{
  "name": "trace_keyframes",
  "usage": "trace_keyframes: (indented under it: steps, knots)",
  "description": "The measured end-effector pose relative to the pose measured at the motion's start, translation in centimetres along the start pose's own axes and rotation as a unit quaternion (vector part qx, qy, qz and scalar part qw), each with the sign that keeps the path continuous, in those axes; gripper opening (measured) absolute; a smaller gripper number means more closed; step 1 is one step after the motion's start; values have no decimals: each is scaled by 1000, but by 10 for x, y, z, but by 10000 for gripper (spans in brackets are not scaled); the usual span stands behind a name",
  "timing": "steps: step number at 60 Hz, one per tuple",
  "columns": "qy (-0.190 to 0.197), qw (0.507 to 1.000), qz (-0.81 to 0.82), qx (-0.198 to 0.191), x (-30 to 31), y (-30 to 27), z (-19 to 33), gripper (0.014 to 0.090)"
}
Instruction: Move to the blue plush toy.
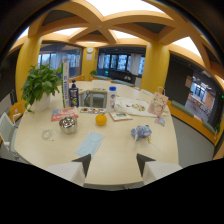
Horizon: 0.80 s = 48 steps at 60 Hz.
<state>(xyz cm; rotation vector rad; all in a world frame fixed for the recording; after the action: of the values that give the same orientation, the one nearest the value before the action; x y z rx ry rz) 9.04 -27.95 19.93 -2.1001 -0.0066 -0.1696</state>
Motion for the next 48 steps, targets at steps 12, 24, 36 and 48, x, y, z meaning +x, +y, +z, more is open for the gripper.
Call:
trace_keyframes:
  steps: [12,24,36,48]
  knots:
    - [20,1000,-2,-22,77,17,49,860]
    - [11,999,-20,-36,138,10,134,864]
    - [-19,998,-21,-59,164,5,215,863]
    - [-42,996,-16,-79,170,7,253,865]
